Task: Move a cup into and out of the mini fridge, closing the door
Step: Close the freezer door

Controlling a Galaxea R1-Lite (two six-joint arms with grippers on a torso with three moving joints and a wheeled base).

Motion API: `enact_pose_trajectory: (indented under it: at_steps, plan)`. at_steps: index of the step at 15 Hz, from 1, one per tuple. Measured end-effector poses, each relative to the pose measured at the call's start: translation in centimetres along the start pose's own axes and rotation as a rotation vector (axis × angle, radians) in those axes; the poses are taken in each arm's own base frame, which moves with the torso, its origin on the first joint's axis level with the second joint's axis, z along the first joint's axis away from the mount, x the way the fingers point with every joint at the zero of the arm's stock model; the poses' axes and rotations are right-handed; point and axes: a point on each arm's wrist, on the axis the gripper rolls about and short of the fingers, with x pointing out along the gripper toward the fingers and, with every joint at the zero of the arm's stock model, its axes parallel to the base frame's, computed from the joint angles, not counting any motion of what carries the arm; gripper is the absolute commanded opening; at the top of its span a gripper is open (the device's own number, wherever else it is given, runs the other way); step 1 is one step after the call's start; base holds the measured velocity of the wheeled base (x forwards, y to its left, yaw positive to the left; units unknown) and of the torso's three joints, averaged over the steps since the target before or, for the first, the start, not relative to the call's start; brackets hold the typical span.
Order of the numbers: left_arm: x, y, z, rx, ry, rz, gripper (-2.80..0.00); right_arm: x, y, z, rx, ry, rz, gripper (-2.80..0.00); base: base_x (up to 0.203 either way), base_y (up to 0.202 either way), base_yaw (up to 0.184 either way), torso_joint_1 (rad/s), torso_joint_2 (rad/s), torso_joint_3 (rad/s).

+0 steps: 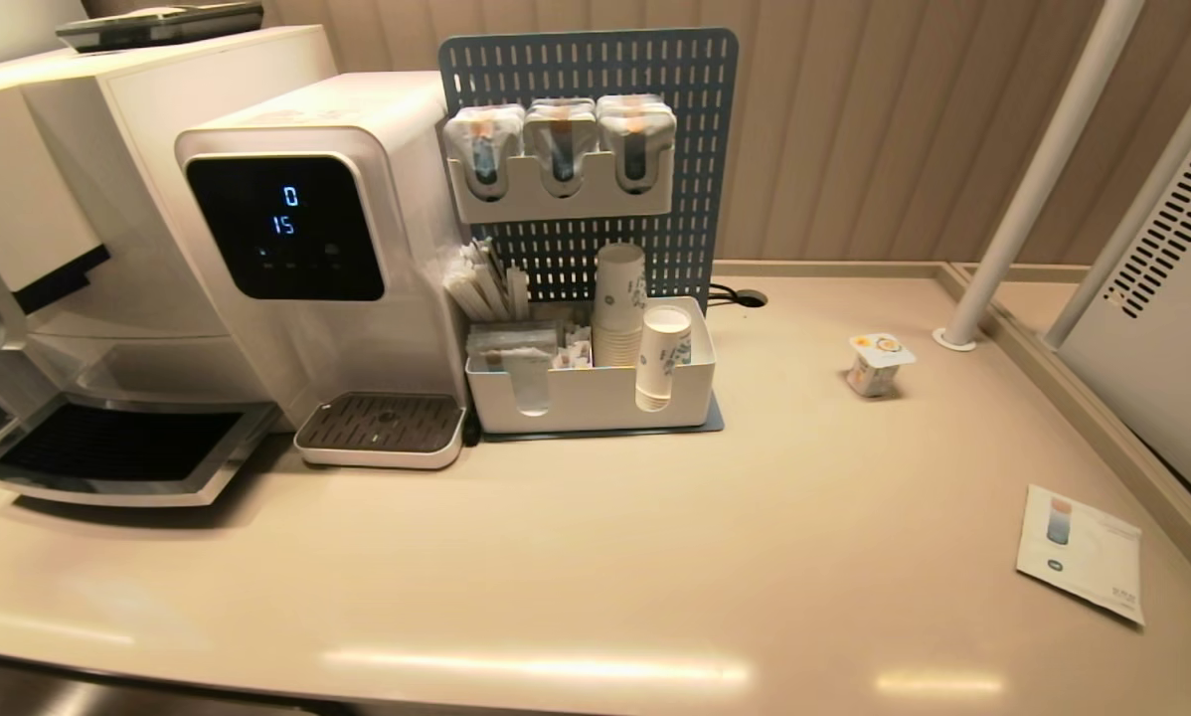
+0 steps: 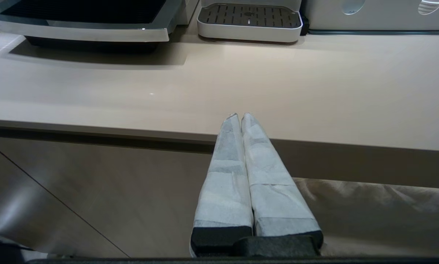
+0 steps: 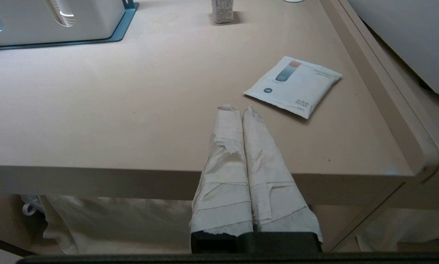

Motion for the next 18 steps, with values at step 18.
enact_pose_trajectory:
  at_steps: [18]
  plan:
    - [0.0,0.0,0.0,0.0,0.0,0.0,-2.8,0.0,0.0,-0.02,0.0,0.002,0.0,-2.8,0.0,0.0,0.0,-0.239,0.1,-0.127]
